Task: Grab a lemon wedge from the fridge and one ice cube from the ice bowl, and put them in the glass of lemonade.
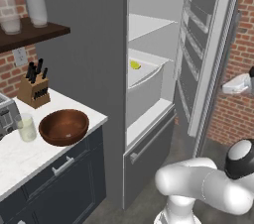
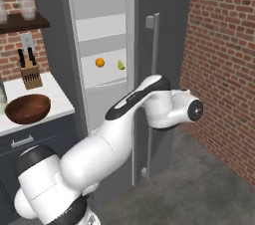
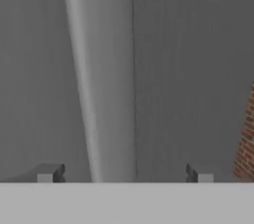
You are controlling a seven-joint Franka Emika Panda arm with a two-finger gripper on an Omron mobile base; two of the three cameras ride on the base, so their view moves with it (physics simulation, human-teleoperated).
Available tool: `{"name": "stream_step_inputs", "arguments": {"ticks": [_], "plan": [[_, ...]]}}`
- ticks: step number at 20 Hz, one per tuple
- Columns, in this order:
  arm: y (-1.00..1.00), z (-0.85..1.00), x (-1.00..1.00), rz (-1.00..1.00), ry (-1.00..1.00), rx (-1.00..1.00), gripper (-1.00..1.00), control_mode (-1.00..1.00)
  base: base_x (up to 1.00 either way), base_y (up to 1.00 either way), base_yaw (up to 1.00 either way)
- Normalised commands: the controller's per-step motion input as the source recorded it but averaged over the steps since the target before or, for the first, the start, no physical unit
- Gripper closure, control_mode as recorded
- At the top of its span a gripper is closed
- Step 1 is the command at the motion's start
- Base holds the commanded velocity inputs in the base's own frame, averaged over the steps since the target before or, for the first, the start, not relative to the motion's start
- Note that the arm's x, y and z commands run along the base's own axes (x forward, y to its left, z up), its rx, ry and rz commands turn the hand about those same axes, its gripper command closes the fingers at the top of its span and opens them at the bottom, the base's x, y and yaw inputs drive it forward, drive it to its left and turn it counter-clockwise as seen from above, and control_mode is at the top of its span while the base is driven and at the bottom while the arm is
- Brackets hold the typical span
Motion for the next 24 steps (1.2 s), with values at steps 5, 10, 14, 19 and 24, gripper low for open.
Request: {"name": "stream_step_inputs", "arguments": {"ticks": [5,10,14,19,24], "plan": [[-0.10,0.31,-0.48,-0.03,-0.04,0.00,-1.00,-1.00,0.00,0.00,0.00],[0.00,0.46,-0.65,-0.11,-0.03,0.00,-1.00,-1.00,0.00,0.00,0.00],[0.01,0.48,-0.83,-0.13,-0.05,-0.01,-1.00,-1.00,0.00,0.00,0.00],[0.51,0.56,-0.84,-0.10,0.00,-0.12,-1.00,-1.00,0.00,0.00,0.00],[0.95,0.67,-0.57,-0.05,0.01,-0.26,-1.00,-1.00,0.00,0.00,0.00]]}}
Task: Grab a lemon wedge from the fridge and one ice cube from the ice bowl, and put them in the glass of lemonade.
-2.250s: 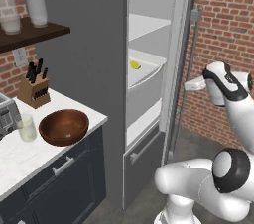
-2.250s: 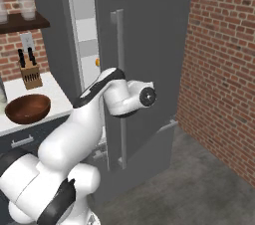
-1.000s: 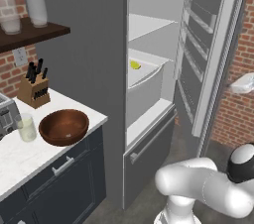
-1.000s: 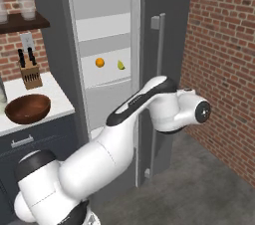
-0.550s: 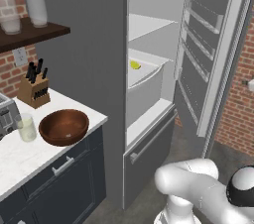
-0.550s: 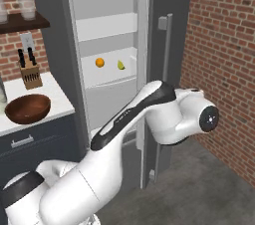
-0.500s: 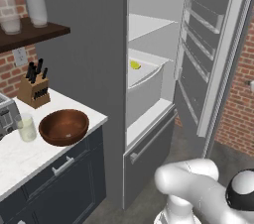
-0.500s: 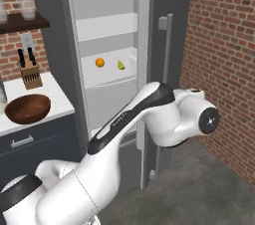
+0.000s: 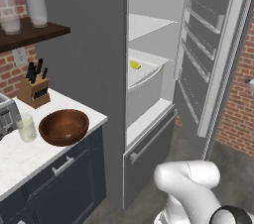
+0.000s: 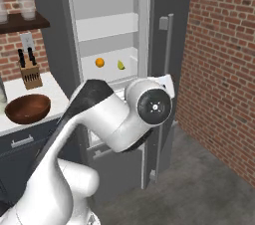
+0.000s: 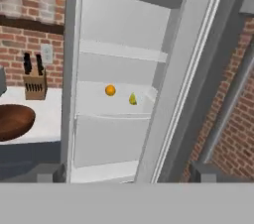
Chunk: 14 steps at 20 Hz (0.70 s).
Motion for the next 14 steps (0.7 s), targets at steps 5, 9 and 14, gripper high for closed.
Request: {"name": "stream_step_inputs", "arguments": {"ticks": [5,9,14], "plan": [[1.00,0.41,-0.09,-0.08,0.11,-0.36,-1.00,-1.00,0.00,0.00,0.00],[1.00,0.29,0.45,-0.23,0.24,-0.44,-1.00,-1.00,0.00,0.00,0.00],[0.89,0.15,0.97,-0.25,0.22,-0.31,-1.00,-1.00,0.00,0.00,0.00]]}}
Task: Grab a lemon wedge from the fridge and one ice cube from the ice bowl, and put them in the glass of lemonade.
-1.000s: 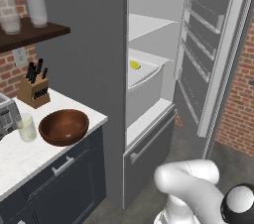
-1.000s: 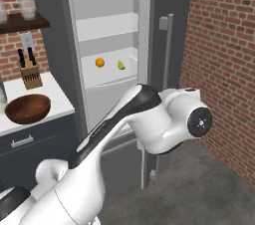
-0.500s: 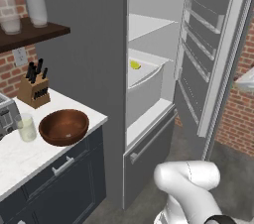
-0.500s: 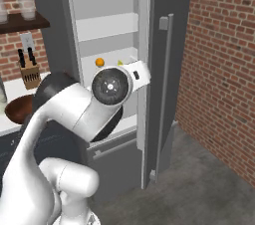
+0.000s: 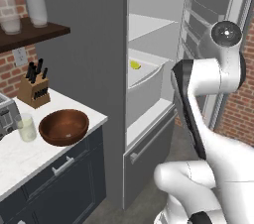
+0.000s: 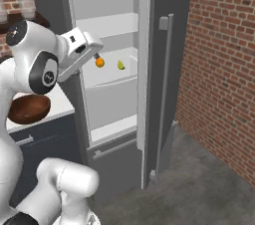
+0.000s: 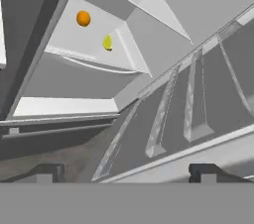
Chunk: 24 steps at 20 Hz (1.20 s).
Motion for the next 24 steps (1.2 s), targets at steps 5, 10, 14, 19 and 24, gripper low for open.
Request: {"name": "stream_step_inputs", "arguments": {"ticks": [5,10,14,19,24], "plan": [[0.07,-0.08,1.00,-0.18,0.07,-0.03,-1.00,-1.00,0.00,0.00,0.00],[-0.18,-0.19,0.94,-0.17,0.00,0.07,-1.00,-1.00,0.00,0.00,0.00],[-0.54,-0.09,0.63,-0.20,0.00,0.15,-1.00,-1.00,0.00,0.00,0.00],[-0.55,-0.04,0.56,-0.19,0.00,0.03,-1.00,-1.00,0.00,0.00,0.00],[-0.61,0.00,0.62,-0.16,0.01,0.00,-1.00,-1.00,0.00,0.00,0.00]]}}
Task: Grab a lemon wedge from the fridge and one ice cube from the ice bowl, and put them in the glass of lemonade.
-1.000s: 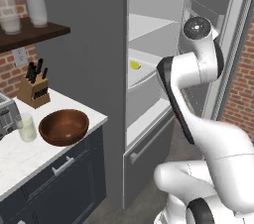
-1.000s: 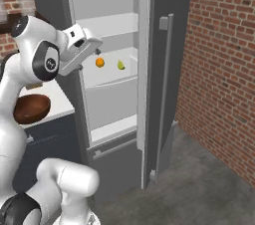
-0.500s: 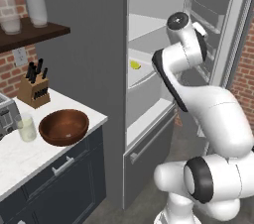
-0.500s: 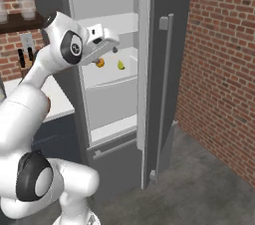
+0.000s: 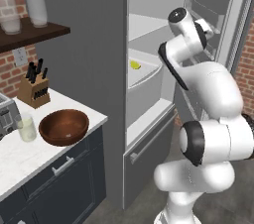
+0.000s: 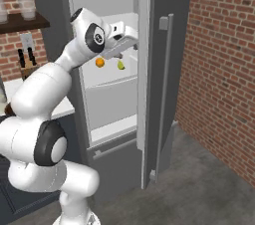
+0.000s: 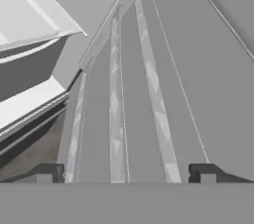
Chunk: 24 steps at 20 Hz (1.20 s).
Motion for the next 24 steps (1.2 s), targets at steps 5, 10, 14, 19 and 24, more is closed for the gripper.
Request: {"name": "stream_step_inputs", "arguments": {"ticks": [5,10,14,19,24], "plan": [[-0.68,-0.06,0.53,-0.11,0.00,0.00,-1.00,-1.00,0.00,0.00,0.00],[-0.81,-0.06,0.37,-0.08,0.00,0.00,-1.00,-1.00,0.00,0.00,0.00],[-0.96,0.00,0.09,-0.07,0.00,0.00,-1.00,-1.00,0.00,0.00,0.00],[-1.00,0.00,0.00,-0.07,0.00,0.01,-1.00,-1.00,0.00,0.00,0.00],[-1.00,0.00,0.00,-0.06,-0.01,0.00,-1.00,-1.00,0.00,0.00,0.00]]}}
